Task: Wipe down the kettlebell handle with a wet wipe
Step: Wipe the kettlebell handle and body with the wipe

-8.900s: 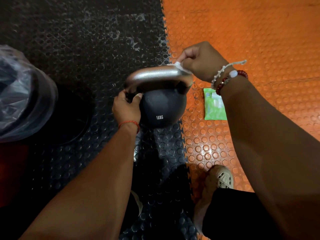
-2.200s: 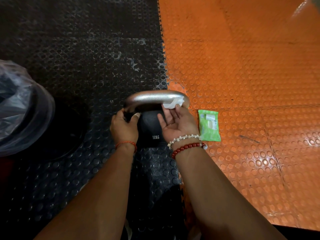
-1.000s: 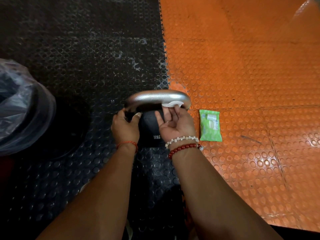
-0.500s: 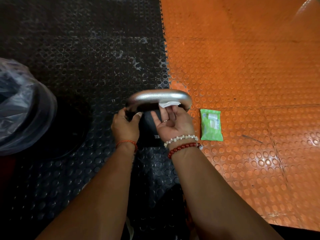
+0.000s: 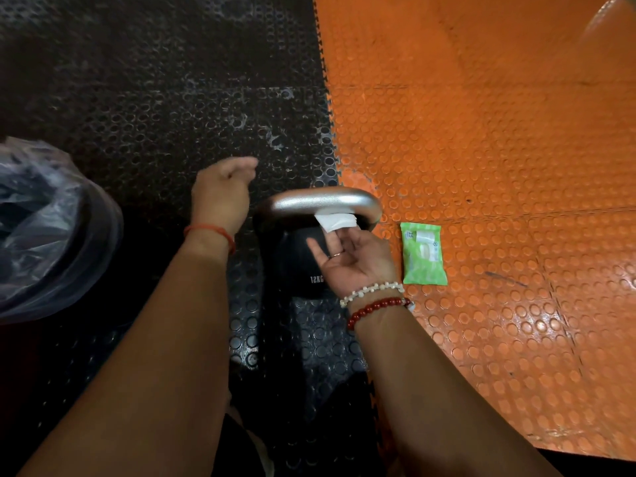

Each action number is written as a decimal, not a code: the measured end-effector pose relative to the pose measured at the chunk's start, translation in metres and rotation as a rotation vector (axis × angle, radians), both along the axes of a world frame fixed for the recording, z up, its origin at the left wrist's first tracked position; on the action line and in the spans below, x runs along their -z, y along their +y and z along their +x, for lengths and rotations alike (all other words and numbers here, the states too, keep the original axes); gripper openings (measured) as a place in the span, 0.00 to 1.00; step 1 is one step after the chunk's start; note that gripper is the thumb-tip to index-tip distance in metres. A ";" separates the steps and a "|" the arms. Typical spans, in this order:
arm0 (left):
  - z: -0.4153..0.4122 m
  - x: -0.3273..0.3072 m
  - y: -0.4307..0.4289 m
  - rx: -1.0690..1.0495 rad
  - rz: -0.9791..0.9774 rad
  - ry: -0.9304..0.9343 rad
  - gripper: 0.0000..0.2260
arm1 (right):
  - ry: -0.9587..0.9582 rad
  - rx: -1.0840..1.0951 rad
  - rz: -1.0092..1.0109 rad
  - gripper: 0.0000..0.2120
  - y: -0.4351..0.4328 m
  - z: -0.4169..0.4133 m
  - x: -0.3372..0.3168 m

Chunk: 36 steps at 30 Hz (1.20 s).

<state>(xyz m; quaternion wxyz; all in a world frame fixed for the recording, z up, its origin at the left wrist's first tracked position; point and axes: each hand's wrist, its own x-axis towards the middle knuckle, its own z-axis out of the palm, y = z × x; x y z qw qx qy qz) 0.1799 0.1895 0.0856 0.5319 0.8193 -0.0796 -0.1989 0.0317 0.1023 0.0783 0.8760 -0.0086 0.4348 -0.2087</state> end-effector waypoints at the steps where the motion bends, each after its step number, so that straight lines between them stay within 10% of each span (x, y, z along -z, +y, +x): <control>1: 0.001 -0.010 -0.007 0.075 0.026 -0.013 0.11 | -0.016 -0.007 -0.004 0.11 0.001 -0.001 0.001; 9: 0.006 -0.027 -0.049 0.528 0.370 0.113 0.13 | -0.129 -0.028 -0.021 0.12 -0.004 -0.005 0.003; 23: 0.005 -0.024 -0.068 0.644 0.686 0.102 0.25 | -0.144 -0.040 -0.018 0.14 -0.001 -0.015 0.002; 29: 0.009 -0.032 -0.070 0.592 0.505 0.376 0.25 | -0.167 -0.066 -0.022 0.15 -0.001 -0.015 0.003; 36: 0.012 -0.037 -0.073 0.604 0.491 0.211 0.16 | -0.120 -0.037 -0.015 0.18 -0.007 -0.020 0.001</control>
